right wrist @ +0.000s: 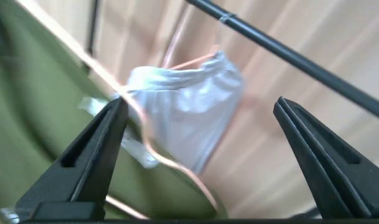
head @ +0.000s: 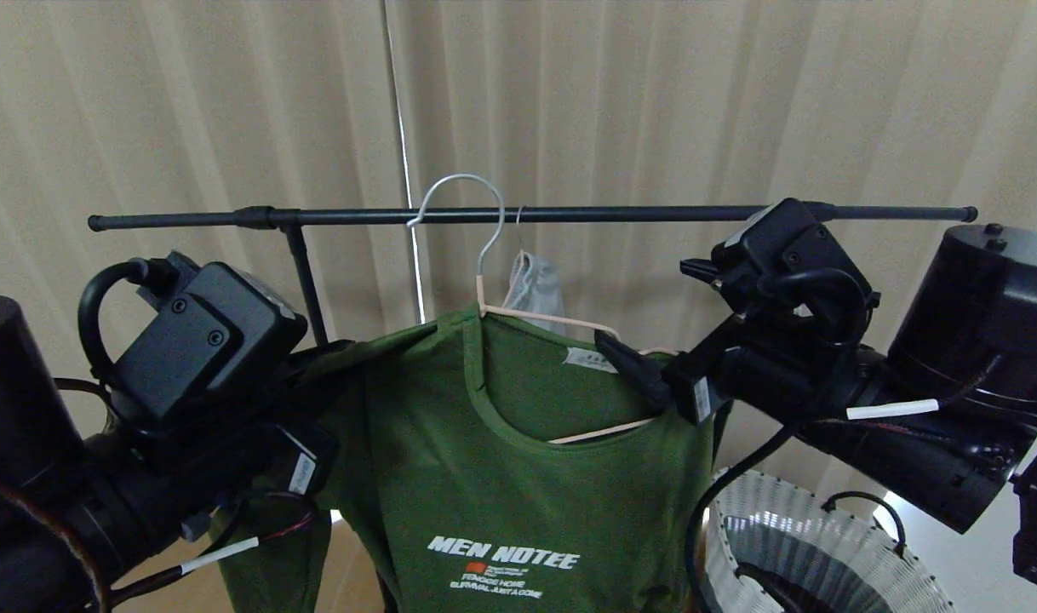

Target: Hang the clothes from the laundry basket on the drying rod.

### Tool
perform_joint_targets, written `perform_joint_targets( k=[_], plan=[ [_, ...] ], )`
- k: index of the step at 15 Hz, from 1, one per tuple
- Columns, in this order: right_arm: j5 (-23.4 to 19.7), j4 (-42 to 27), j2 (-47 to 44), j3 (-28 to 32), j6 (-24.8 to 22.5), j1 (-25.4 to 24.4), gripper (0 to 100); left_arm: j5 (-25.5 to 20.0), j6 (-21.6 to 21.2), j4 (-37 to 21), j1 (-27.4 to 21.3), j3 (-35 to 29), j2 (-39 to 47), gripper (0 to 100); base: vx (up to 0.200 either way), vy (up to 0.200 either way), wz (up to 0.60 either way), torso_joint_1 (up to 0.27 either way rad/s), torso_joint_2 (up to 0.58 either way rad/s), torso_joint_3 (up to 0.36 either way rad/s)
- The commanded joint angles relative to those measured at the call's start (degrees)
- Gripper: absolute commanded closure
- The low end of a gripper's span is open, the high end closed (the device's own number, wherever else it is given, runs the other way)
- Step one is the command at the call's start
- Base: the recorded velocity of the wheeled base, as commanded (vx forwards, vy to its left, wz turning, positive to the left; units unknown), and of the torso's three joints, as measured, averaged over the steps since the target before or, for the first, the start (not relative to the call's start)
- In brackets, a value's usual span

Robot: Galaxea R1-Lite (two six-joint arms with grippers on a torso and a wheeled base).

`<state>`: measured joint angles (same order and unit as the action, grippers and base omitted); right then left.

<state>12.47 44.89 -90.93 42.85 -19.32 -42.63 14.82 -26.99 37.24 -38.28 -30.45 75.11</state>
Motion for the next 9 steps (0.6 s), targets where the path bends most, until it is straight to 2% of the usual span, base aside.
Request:
perform_joint_targets(
  k=[1,6,9],
  plan=[
    [0.01,0.03,-0.83,0.39,-0.28,0.36,0,-0.06,-0.08,0.02,-0.57,0.39,-0.66,100,0.0,0.0,0.0,0.0,0.0,0.0],
    [-0.08,0.55,-2.76,0.39,-0.28,0.0,0,-0.15,0.01,0.02,-2.77,-0.05,-0.49,100,0.0,0.0,0.0,0.0,0.0,0.0],
    [-0.17,0.55,-2.94,0.3,-0.19,-0.08,0,-1.9,0.01,0.02,-3.56,-0.05,-0.66,100,0.0,0.0,0.0,0.0,0.0,0.0]
  ],
)
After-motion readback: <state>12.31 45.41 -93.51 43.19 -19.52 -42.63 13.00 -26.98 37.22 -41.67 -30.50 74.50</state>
